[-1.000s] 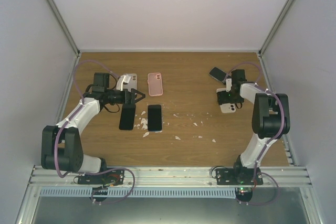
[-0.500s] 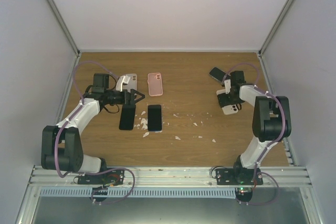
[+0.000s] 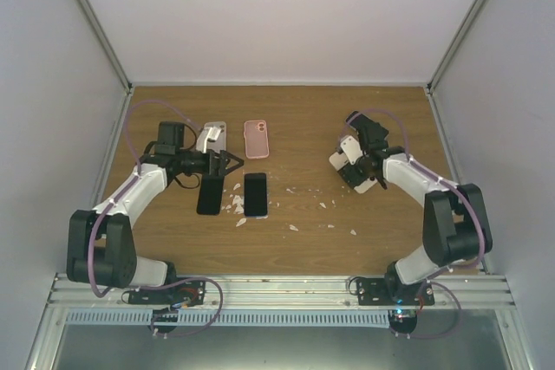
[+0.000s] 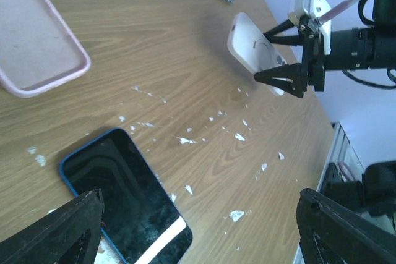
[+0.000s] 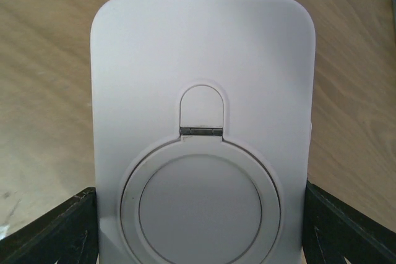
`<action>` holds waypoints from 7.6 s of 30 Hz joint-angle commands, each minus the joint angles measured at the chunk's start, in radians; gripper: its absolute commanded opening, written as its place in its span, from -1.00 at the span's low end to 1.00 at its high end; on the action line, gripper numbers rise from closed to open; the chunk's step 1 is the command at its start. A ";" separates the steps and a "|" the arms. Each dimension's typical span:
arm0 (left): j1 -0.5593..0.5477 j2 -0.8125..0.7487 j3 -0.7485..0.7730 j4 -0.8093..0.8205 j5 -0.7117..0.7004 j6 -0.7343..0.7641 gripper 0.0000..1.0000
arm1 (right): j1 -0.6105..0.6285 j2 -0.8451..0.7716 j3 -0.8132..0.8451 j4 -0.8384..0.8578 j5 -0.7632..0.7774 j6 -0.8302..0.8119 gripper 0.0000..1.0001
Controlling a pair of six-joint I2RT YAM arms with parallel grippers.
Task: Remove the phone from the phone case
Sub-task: Pick up the phone at the center of the board, then adjust the phone.
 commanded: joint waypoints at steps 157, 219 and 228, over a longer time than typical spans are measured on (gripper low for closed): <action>-1.004 0.147 0.357 0.939 -1.437 1.456 -1.00 | -0.089 -0.376 0.453 -0.069 -0.518 1.272 -0.60; -0.449 -0.049 0.514 0.037 0.233 0.088 0.88 | -0.059 -0.373 0.384 0.299 -1.434 0.770 -0.99; -0.487 -0.020 0.523 -0.012 0.260 0.095 0.61 | -0.018 -0.340 0.399 0.278 -1.399 0.752 -0.99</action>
